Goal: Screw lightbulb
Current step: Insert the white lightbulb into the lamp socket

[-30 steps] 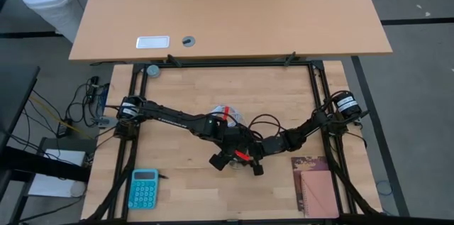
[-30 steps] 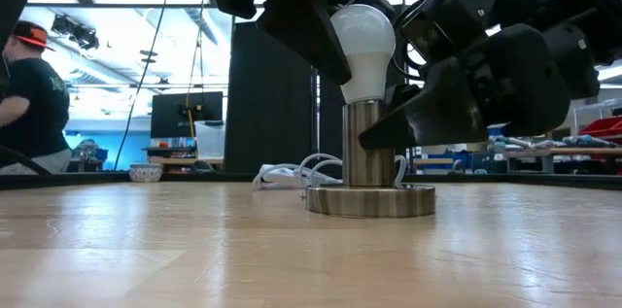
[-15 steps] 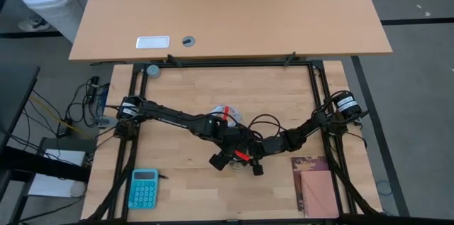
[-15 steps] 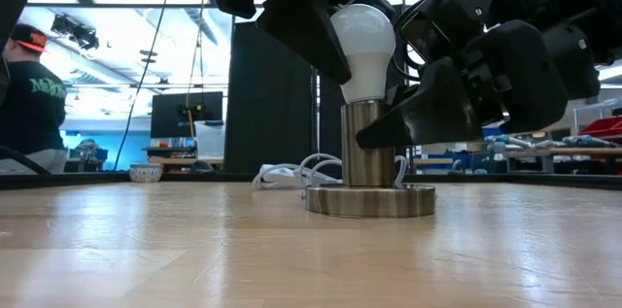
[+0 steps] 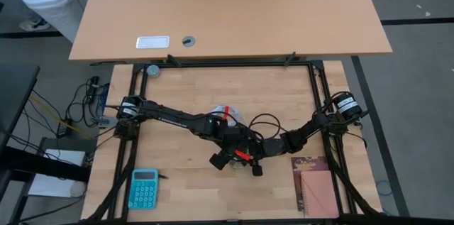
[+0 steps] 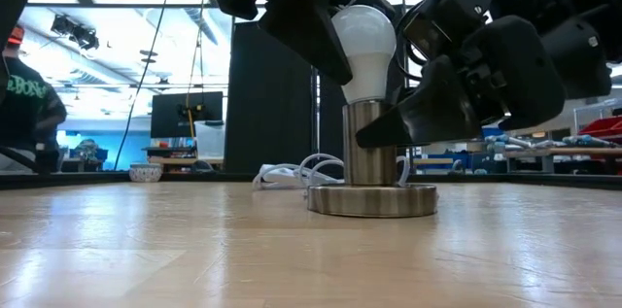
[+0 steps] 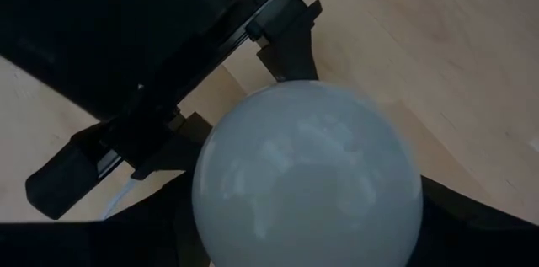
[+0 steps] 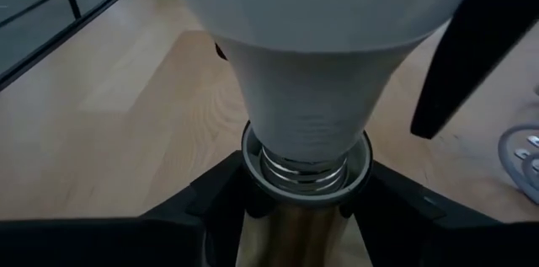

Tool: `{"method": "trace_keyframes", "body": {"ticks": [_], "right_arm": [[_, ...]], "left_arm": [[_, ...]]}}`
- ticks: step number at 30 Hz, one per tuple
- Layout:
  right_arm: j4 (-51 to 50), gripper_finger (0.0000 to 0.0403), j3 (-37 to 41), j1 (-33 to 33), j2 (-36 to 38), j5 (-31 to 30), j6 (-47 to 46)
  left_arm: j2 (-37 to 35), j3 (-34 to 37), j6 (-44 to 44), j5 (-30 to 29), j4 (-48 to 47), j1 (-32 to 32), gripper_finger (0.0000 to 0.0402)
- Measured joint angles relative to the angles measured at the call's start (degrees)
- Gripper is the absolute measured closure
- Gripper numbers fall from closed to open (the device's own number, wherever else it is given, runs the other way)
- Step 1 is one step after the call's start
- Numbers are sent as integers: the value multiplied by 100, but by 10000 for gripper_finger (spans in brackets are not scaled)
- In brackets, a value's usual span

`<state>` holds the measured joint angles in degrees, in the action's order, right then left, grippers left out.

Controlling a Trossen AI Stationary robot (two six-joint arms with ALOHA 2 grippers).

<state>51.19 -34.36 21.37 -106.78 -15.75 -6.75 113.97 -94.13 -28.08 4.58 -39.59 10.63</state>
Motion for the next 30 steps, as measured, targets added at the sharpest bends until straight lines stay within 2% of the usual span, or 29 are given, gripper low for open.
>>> {"method": "trace_keyframes", "body": {"ticks": [12, 20, 30], "right_arm": [[-84, 211, -56, 187, -2, -655, -450], [-684, 211, -430, 201, -15, -910, -361], [-687, 211, -458, 182, -15, -890, -344]], "left_arm": [[-2, -4, 228, -22, -11, -2, 131], [86, -16, 258, 76, -11, 0, 131], [120, -8, 286, 69, -37, -7, 131]]}}
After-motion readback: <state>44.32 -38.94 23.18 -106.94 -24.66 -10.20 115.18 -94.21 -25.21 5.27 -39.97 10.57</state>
